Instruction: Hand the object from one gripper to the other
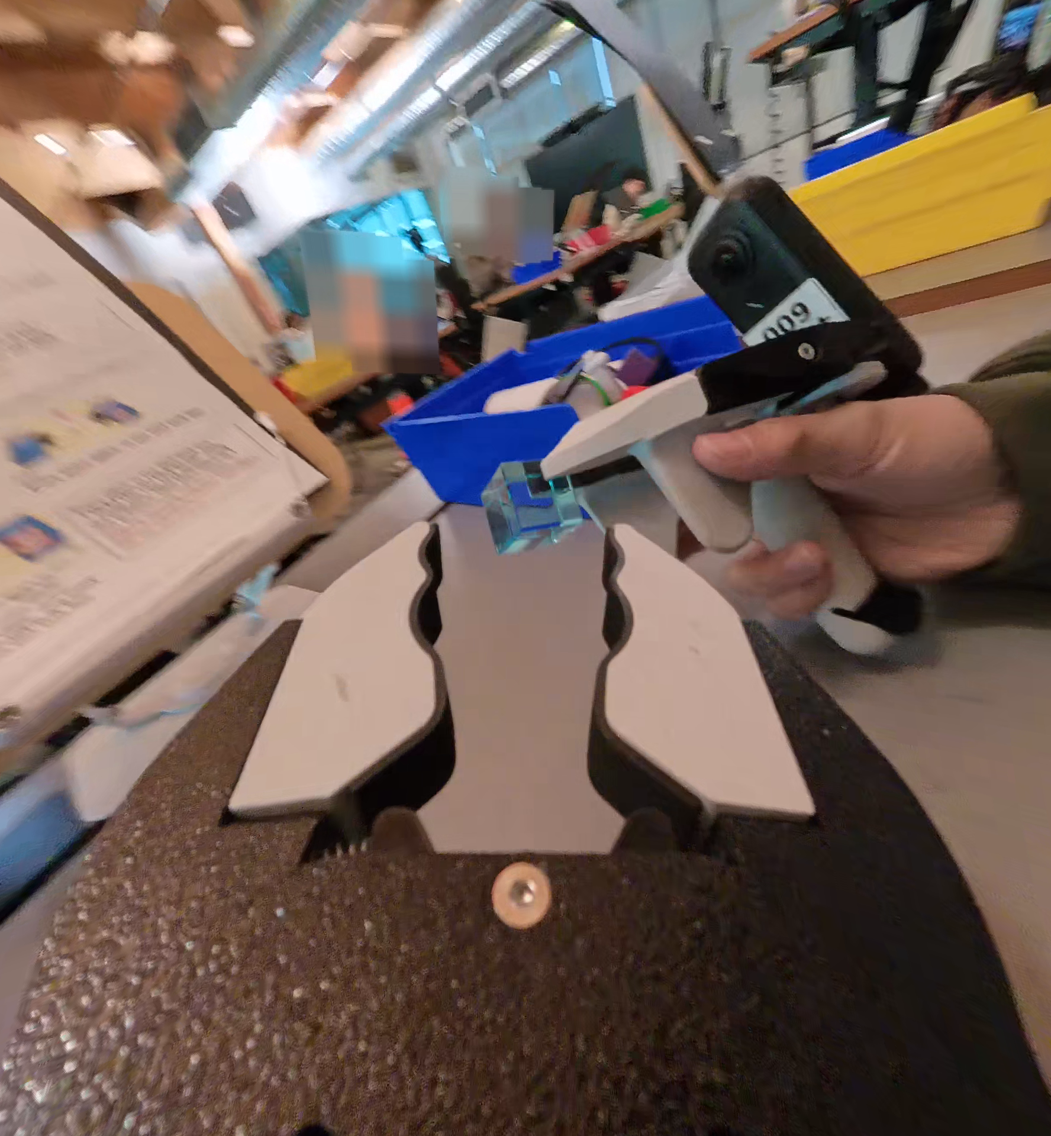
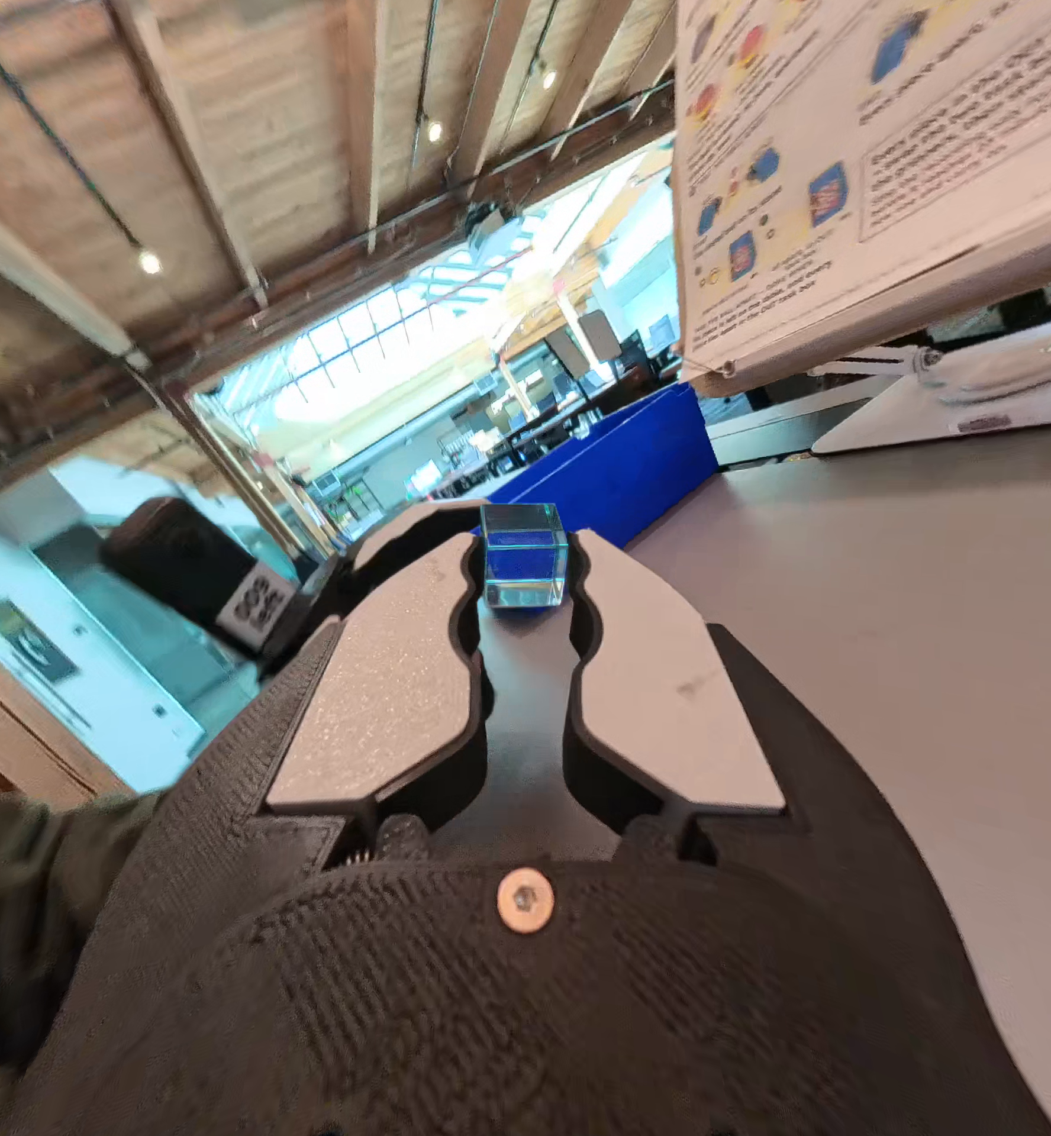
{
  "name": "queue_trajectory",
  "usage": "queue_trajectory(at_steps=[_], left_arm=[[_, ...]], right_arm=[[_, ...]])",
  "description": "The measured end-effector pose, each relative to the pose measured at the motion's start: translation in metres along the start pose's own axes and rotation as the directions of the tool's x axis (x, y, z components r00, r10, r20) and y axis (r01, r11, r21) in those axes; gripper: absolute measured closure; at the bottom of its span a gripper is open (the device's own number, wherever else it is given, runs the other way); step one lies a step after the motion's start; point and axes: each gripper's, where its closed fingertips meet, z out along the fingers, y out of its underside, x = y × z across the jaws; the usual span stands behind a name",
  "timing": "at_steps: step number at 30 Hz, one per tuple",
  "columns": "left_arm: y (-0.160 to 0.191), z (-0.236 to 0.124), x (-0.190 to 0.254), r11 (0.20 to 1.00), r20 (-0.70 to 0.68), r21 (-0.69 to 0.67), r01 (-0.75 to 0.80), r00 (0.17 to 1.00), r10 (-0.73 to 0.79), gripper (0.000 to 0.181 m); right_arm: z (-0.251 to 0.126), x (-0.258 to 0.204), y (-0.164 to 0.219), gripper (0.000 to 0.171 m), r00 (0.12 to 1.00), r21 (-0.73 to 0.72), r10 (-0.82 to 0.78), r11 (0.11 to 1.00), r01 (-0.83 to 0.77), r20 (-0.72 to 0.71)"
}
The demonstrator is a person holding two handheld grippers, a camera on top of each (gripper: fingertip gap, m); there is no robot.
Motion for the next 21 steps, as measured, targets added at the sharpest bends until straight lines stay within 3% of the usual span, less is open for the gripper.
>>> queue_trajectory(at_steps=[3, 7, 9, 16, 18, 21], left_arm=[[-0.007, 0.005, 0.002, 0.993, 0.137, 0.006, -0.12, 0.983, 0.118, 0.136], [-0.006, 0.007, 0.005, 0.95, 0.225, -0.044, -0.308, 0.924, 0.309, 0.135], [-0.014, 0.004, 0.005, 0.925, 0.259, -0.005, -0.38, 0.893, 0.368, 0.139], [-0.031, -0.009, -0.001, 0.923, 0.303, 0.095, -0.373, 0.894, 0.33, 0.156], [-0.035, -0.011, 0.0, 0.922, 0.292, 0.108, -0.373, 0.898, 0.329, 0.156], [-0.034, -0.01, 0.002, 0.957, 0.184, 0.136, -0.255, 0.956, 0.228, 0.157]], right_arm=[[0.0, 0.0, -0.003, 0.145, 0.998, 0.061, 0.066, 0.996, -0.065, -0.001], [0.004, -0.021, -0.007, 0.146, 0.992, 0.115, 0.088, 0.989, -0.098, 0.085], [0.006, -0.029, -0.006, 0.146, 0.985, 0.12, 0.119, 0.984, -0.134, 0.126], [0.007, -0.046, -0.007, 0.146, 0.925, 0.113, 0.251, 0.95, -0.292, 0.287], [0.007, -0.05, -0.008, 0.145, 0.92, 0.115, 0.239, 0.951, -0.286, 0.311], [0.005, -0.05, -0.008, 0.131, 0.936, 0.097, 0.162, 0.975, -0.201, 0.312]])
